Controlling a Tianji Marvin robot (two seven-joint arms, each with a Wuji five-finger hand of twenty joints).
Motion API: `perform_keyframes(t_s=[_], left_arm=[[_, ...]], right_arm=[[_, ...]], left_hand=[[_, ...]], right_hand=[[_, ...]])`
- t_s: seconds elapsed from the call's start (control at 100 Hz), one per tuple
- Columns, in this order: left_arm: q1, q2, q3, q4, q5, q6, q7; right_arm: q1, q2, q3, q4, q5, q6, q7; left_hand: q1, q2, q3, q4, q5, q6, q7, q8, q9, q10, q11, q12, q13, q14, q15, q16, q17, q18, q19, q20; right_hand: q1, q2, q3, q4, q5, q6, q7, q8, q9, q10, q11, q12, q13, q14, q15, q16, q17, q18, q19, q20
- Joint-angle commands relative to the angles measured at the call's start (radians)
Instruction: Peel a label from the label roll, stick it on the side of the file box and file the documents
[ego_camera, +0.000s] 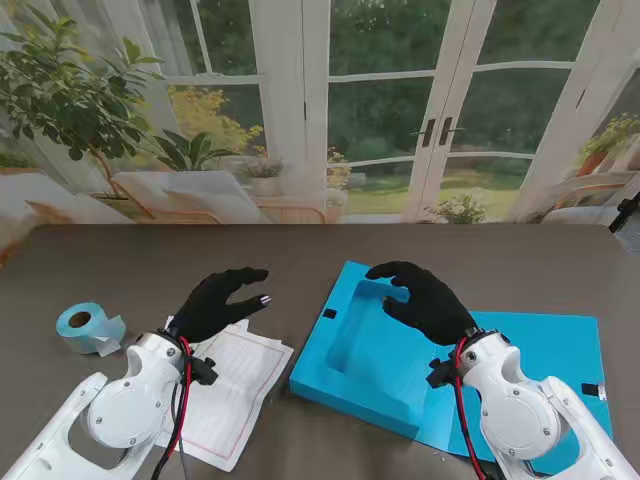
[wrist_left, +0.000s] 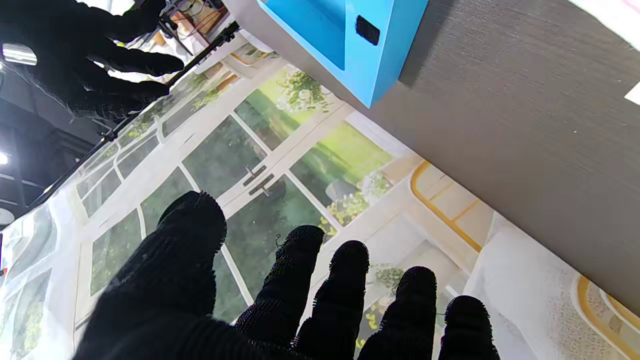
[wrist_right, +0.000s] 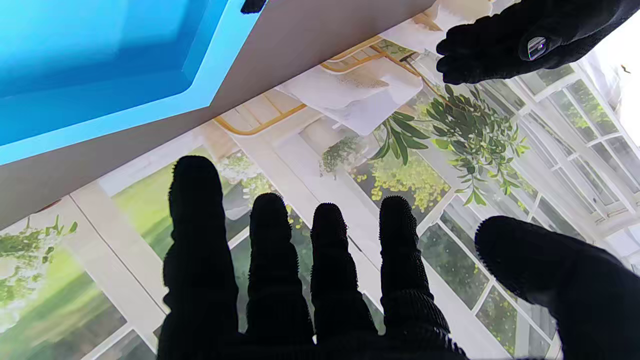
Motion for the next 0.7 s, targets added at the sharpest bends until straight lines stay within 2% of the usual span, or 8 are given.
perform_keyframes(t_s=[0.0, 0.42, 0.69], left_arm=[[0.001, -0.002, -0.001, -0.001, -0.003, 0.0, -0.019], [-0.003, 0.005, -0.011, -0.015, 0.061, 0.023, -0.027], [0.03, 0.026, -0.12, -0.098, 0.161, 0.052, -0.105]], right_arm=[[-0.002, -0.002, -0.008, 0.003, -0.003, -0.004, 0.013], [0.0, -0.003, -0.01, 0.004, 0.008, -0.002, 0.012], [0.0, -0.001, -0.016, -0.004, 0.022, -0.008, 0.028]], left_hand=[[-0.033, -0.013, 0.025, -0.005, -0.014, -0.02, -0.007, -0.008, -0.019, -0.019, 0.0, -0.011, -0.014, -0.017, -0.02, -0.009, -0.012, -0.039, -0.026, 0.01], [-0.034, -0.013, 0.061, -0.006, 0.002, -0.01, -0.001, -0.007, -0.004, 0.003, 0.002, -0.005, -0.003, -0.006, -0.015, -0.001, -0.007, -0.038, -0.02, 0.015], [-0.043, -0.022, 0.082, -0.009, 0.007, -0.015, 0.002, -0.005, -0.005, -0.006, 0.001, -0.002, 0.002, -0.014, -0.011, 0.005, 0.004, -0.038, -0.014, 0.018]], right_hand=[[0.007, -0.026, 0.015, -0.005, -0.025, -0.003, -0.002, 0.016, -0.018, -0.019, -0.013, 0.007, -0.013, -0.015, -0.007, 0.005, -0.468, -0.013, -0.025, 0.015], [0.014, -0.02, 0.01, 0.003, -0.021, 0.008, 0.004, 0.018, -0.008, -0.012, -0.009, 0.006, -0.006, -0.01, -0.001, 0.005, -0.461, -0.009, -0.035, 0.035], [0.018, -0.017, 0.007, 0.007, -0.02, 0.011, 0.005, 0.017, -0.004, -0.009, -0.009, 0.005, -0.001, -0.008, 0.001, 0.005, -0.458, -0.008, -0.04, 0.043]])
